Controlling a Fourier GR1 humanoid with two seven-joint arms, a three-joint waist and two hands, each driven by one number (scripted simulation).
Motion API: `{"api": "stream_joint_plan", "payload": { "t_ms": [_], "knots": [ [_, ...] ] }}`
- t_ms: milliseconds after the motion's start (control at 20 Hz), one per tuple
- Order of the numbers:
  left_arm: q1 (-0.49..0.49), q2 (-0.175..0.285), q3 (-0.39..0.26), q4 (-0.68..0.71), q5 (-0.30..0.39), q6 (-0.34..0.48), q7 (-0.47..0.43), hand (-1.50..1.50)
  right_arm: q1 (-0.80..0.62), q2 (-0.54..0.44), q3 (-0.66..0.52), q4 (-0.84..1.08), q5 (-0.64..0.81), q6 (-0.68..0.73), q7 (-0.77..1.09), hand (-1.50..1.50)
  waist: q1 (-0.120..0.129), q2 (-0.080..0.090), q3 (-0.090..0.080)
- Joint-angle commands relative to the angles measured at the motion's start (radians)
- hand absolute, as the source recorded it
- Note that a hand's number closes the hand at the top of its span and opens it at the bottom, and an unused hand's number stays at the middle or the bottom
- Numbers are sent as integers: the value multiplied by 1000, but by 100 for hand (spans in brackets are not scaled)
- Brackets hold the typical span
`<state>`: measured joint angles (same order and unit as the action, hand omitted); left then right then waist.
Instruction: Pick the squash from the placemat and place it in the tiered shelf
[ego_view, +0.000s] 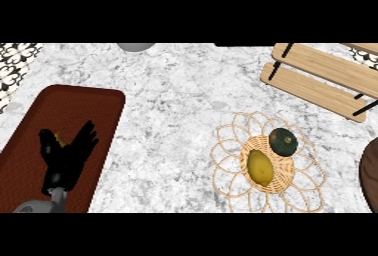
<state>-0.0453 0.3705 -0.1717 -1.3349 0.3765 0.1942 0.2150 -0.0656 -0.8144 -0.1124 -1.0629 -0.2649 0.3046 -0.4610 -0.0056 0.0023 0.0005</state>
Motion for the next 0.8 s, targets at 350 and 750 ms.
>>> {"api": "stream_joint_plan", "payload": {
  "t_ms": [350, 750],
  "knots": [
    [-3, -19, 10, -33, -23, 0, 49, 0, 29, -63, 86, -420, 50, -11, 437, -150, -1, -5, -2],
    [-46, -64, -12, -20, -70, 24, 70, 0, -109, 37, 212, -579, 225, -229, 854, -150, 14, -1, -1]
  ]
}}
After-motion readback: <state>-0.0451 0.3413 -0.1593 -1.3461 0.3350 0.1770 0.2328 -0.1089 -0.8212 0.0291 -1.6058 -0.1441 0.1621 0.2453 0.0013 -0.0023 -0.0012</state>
